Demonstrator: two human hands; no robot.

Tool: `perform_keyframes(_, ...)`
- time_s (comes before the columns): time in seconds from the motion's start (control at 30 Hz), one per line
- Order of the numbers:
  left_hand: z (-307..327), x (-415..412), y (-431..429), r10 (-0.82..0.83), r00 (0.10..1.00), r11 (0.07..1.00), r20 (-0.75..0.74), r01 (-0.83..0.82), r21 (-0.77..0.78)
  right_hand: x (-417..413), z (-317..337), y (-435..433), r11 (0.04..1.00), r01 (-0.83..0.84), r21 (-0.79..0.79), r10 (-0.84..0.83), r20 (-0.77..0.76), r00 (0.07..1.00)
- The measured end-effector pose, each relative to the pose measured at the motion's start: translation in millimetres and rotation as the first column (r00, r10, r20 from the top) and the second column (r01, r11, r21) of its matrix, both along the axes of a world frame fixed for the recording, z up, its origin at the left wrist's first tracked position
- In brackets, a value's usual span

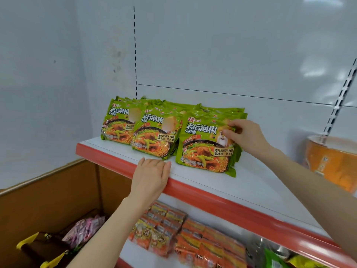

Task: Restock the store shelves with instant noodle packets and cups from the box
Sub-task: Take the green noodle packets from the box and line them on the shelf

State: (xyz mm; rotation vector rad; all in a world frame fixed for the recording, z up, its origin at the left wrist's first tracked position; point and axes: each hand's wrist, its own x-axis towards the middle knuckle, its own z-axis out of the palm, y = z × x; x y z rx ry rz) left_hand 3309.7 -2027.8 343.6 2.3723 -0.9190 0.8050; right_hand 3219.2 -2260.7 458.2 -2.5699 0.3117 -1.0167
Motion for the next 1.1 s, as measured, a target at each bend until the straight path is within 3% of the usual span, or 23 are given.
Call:
perform_keyframes(0.23, -3, 2, -2, 0.018, 0.998, 0.999, 0.06, -0.017, -0.028, -1, -4, -3, 0.983, 0.067, -0.168, -0.088, -0.122, 0.989)
perform_keyframes(0.33, -2, 3, -2, 0.008, 0.995, 0.999, 0.097, -0.004, -0.035, -9, 4, 6, 0.976, 0.063, -0.208, -0.067, -0.012, 0.998)
perform_keyframes(0.47, -1, 5, 1, 0.002, 0.981, 0.998, 0.192, 0.009, -0.055, -11, 19, 34, 0.971, -0.081, -0.224, 0.103, 0.087, 0.991)
perform_keyframes(0.7, -8, -26, 41, 0.054, 0.967, 0.999, 0.248, -0.05, -0.02, 18, 16, 119, 0.887, -0.373, -0.272, 0.396, 0.03, 0.918)
perform_keyframes(0.87, -44, -48, 103, 0.192, 0.963, 0.98, 0.191, -0.198, 0.013, 49, -17, 196, 0.764, -0.575, -0.293, 0.581, -0.074, 0.81)
perform_keyframes(1.1, -117, -86, 227, 0.431, 0.902, 0.892, 0.0, -0.426, 0.152, 79, -105, 320, 0.655, -0.737, -0.168, 0.688, -0.271, 0.673)
